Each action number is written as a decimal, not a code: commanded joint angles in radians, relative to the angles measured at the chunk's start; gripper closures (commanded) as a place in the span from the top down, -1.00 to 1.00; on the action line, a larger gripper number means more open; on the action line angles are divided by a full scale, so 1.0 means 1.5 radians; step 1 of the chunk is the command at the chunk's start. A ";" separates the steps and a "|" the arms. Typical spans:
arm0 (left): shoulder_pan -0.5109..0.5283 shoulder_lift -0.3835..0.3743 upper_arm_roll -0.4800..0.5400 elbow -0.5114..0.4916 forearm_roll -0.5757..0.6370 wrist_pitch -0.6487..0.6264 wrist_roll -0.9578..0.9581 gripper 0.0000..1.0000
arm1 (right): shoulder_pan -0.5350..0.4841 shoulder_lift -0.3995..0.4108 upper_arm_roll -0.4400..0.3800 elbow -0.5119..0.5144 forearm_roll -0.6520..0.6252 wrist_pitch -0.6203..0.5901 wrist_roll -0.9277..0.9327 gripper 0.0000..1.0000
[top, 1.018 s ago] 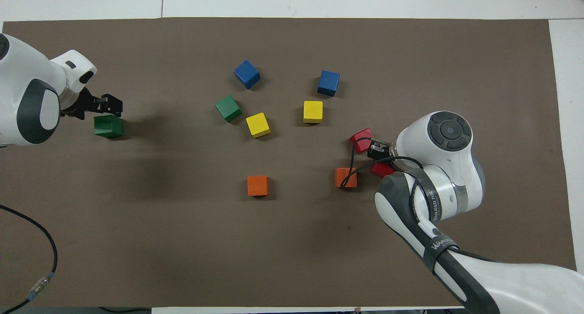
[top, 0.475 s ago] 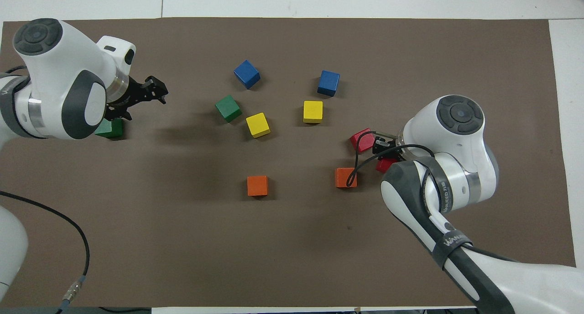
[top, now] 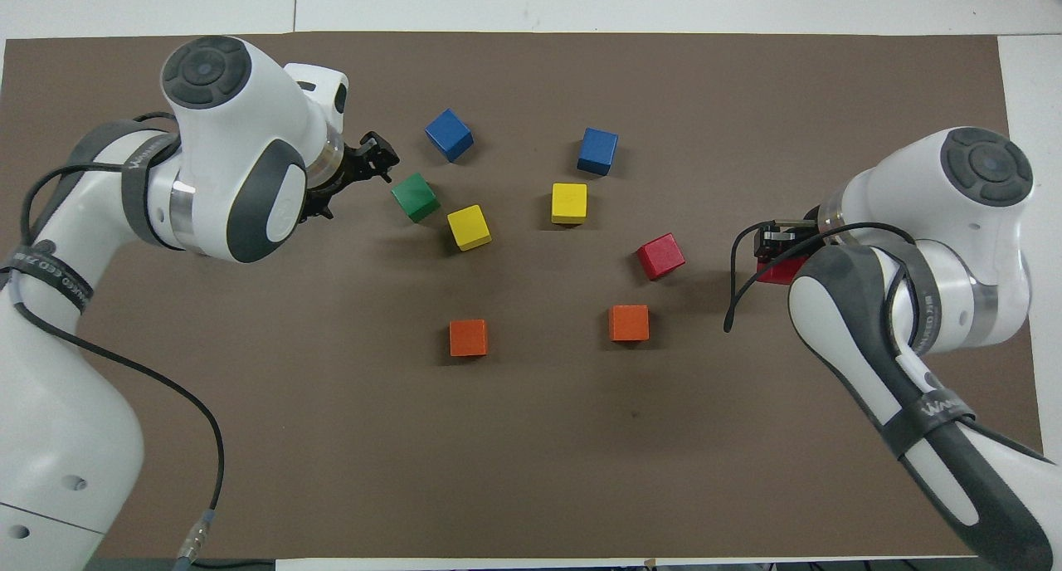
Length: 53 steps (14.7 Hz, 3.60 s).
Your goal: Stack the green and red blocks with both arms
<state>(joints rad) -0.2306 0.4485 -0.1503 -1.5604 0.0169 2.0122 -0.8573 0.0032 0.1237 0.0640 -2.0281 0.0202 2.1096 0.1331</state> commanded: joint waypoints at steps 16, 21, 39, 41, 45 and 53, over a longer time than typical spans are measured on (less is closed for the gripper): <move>-0.056 0.153 0.016 0.161 0.041 -0.030 -0.037 1.00 | -0.093 0.082 0.004 -0.054 -0.005 0.181 -0.221 -1.00; -0.055 0.151 0.016 0.139 0.062 -0.002 -0.037 1.00 | -0.093 0.086 0.004 -0.067 -0.005 0.206 -0.244 -1.00; -0.058 0.129 0.015 0.056 0.055 0.055 -0.074 0.81 | -0.037 0.040 0.003 0.152 -0.027 -0.087 -0.106 1.00; -0.058 0.129 0.015 0.055 0.055 0.052 -0.085 0.47 | -0.002 0.044 0.005 0.203 -0.050 -0.121 -0.102 1.00; -0.058 0.121 0.015 0.041 0.055 0.048 -0.094 -1.00 | 0.090 0.033 0.010 0.192 -0.049 -0.127 0.018 1.00; 0.008 0.048 0.013 0.046 0.053 -0.063 0.017 -1.00 | 0.163 0.037 0.010 0.079 -0.050 -0.016 0.051 1.00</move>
<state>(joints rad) -0.2736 0.6183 -0.1260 -1.4419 0.0934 1.9861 -0.9294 0.2455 0.1917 0.0812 -1.8410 -0.0384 2.0189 0.2044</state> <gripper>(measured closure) 0.449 0.000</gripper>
